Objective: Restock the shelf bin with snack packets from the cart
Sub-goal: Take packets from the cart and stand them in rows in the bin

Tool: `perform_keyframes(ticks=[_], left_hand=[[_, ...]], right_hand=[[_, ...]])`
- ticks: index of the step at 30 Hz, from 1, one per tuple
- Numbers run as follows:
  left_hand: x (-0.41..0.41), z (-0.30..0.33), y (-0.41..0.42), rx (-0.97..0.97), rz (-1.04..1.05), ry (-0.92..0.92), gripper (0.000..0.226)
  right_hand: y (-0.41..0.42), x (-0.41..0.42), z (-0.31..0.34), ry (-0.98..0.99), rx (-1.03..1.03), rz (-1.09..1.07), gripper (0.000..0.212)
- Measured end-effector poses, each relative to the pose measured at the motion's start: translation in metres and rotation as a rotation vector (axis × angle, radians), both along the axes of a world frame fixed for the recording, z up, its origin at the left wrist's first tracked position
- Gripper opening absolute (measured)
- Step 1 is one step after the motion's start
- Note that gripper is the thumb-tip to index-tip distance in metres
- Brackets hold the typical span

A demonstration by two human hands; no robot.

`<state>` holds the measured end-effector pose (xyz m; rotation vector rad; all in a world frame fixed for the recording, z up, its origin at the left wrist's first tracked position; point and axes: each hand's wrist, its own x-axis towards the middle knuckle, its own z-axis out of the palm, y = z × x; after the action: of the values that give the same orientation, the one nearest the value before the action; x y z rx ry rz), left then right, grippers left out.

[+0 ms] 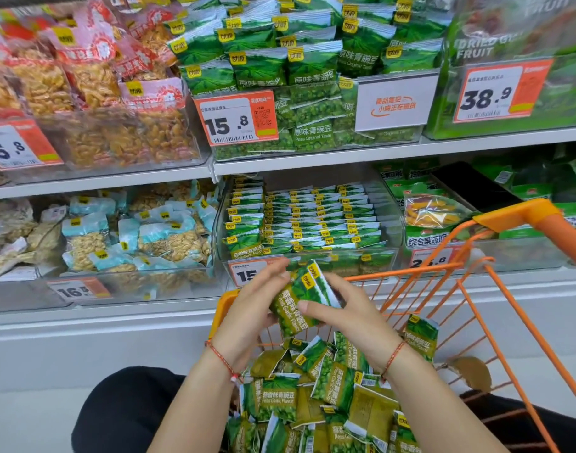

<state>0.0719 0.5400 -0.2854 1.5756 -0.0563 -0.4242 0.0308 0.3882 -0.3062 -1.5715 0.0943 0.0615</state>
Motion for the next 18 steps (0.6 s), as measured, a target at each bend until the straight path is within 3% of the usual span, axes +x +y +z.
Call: perform_keyframes(ticks=[4, 9, 14, 18], left_hand=[[0.002, 0.001, 0.004, -0.048, -0.046, 0.042, 0.029], [0.001, -0.010, -0.009, -0.060, 0.089, 0.094, 0.035], [0.012, -0.006, -0.004, 0.069, 0.035, 0.076, 0.015], [0.025, 0.006, 0.011, 0.181, -0.108, 0.085, 0.019]], right_hand=[[0.002, 0.005, -0.008, 0.073, 0.264, -0.188, 0.073], [0.014, 0.008, -0.012, 0.208, 0.585, -0.325, 0.035], [0.014, 0.007, -0.012, 0.287, 0.559, -0.261, 0.032], [0.009, 0.009, -0.011, 0.307, 0.461, -0.217, 0.051]])
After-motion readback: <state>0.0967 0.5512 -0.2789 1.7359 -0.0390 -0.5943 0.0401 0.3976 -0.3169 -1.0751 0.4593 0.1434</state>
